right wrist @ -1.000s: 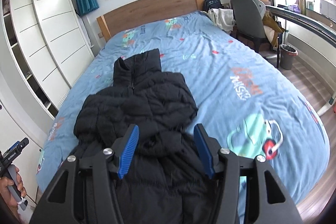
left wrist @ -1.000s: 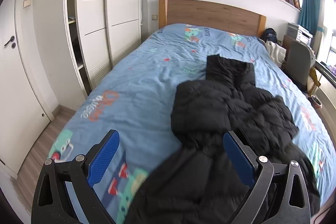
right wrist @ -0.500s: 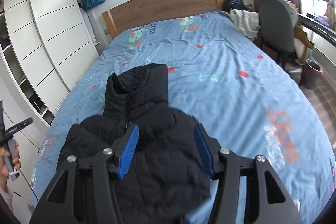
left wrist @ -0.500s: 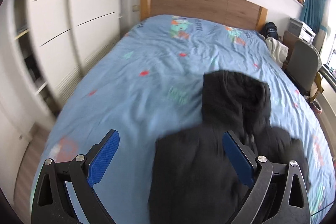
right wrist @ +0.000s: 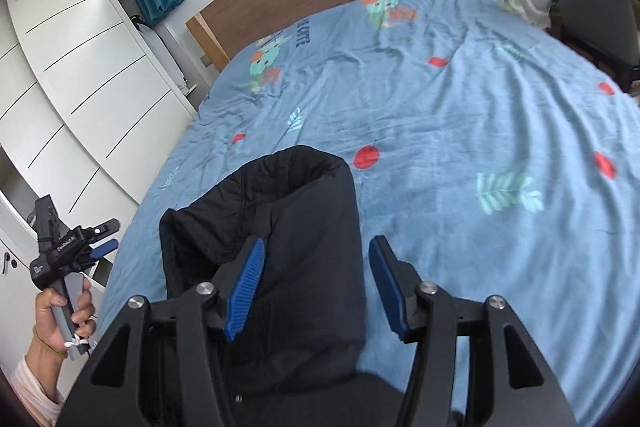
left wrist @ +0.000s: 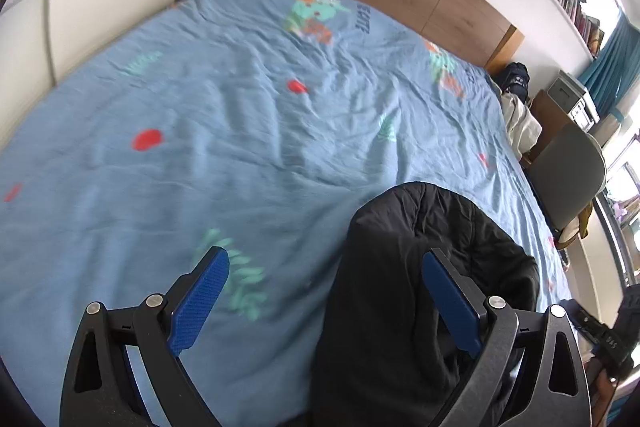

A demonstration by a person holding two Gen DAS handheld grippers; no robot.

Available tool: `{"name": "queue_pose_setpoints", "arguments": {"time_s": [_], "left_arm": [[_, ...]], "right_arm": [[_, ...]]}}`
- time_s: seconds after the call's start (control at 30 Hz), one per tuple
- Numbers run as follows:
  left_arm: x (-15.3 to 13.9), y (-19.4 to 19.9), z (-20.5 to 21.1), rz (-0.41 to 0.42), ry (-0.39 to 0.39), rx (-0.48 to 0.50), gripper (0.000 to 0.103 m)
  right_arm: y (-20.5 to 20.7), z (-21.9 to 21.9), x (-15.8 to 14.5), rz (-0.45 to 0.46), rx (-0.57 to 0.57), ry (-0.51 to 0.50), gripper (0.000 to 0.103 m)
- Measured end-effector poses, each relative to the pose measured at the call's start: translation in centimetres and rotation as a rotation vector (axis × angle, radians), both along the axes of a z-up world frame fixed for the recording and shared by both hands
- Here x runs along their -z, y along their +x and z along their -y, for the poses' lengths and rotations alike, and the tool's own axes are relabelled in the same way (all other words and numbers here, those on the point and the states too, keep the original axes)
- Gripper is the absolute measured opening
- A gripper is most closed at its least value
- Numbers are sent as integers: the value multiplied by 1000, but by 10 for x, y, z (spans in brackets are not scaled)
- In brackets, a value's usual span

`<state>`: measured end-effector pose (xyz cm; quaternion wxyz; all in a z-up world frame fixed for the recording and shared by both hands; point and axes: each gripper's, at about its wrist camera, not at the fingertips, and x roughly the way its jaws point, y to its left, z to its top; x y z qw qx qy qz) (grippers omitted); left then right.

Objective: Fold large clothes
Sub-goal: 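Grasp the coat hem with the right gripper and lift it toward the hood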

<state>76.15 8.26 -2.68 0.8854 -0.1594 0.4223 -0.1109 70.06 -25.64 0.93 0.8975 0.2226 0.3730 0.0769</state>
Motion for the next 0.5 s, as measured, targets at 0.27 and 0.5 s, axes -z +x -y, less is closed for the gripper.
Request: {"name": "queue_pose_setpoints", "arguments": {"time_s": [0.27, 0.5], "left_arm": [[55, 52, 36, -83, -24, 5, 96], [89, 64, 74, -208, 20, 40, 38]], "right_arm": [[69, -5, 45, -66, -24, 58, 53], [105, -18, 66, -144, -45, 31, 48]]}}
